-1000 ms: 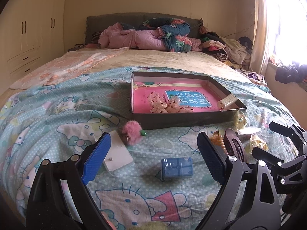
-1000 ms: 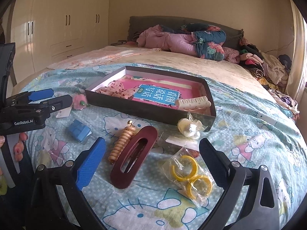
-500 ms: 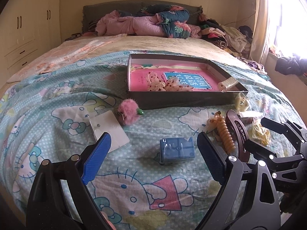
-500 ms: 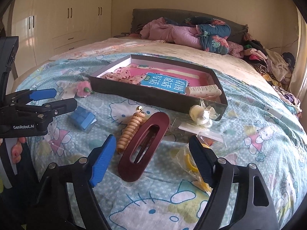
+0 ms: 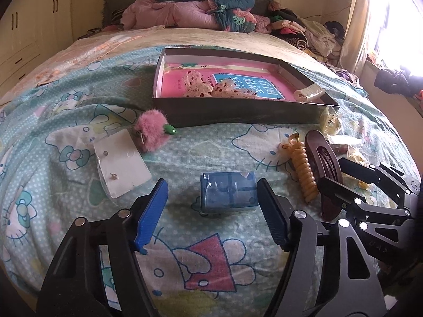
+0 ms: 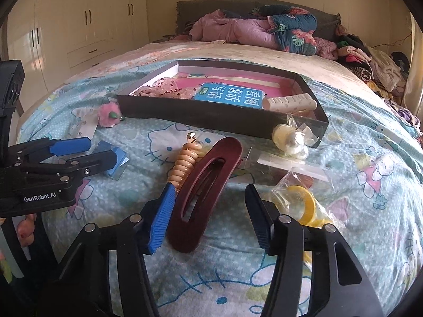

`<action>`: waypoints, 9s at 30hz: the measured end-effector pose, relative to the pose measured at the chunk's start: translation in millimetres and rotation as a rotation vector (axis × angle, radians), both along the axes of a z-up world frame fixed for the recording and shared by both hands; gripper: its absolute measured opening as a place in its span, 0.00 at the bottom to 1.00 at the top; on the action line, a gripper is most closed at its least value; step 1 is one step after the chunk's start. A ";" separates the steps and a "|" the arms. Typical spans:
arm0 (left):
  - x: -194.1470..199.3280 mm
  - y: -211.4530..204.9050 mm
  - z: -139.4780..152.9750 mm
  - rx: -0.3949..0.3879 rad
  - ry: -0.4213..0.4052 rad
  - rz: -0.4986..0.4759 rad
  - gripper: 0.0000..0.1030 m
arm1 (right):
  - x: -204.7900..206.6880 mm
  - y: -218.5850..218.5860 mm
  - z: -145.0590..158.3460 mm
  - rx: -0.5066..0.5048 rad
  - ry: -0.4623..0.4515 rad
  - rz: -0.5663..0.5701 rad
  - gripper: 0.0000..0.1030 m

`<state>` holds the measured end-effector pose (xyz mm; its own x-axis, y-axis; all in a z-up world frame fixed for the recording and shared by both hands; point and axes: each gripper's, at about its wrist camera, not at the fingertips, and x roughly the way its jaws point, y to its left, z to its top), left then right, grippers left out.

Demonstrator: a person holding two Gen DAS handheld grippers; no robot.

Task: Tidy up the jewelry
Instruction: 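Grasp the small blue box with the left tool while the right tool grasps the dark red clip, then lower the blue box into the tray with the left tool while the right tool places the red clip, then lift both open tools out of the tray toward the remaining items, then grasp the white earring card with the left tool while the right tool grasps a small clear bag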

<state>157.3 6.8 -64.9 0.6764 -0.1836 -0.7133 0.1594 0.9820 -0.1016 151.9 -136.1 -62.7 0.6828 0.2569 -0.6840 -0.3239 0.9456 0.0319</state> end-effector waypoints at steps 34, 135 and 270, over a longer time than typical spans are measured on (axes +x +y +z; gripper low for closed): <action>-9.8 -26.2 23.1 -0.026 -0.065 -0.058 0.35 | -33.0 -31.3 33.1 0.066 -0.103 0.021 0.09; 134.7 -71.9 19.9 -0.018 -0.053 -0.053 0.42 | 181.4 -58.2 29.6 0.041 0.025 -0.070 0.34; 9.4 60.3 12.1 -0.120 -0.035 0.265 0.32 | 56.2 -38.8 2.9 0.035 0.103 -0.082 0.34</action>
<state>166.7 67.1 -52.8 0.7361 -0.0789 -0.6723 -0.0952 0.9713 -0.2182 208.2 -174.9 -59.8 0.6294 0.2280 -0.7428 -0.2384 0.9665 0.0947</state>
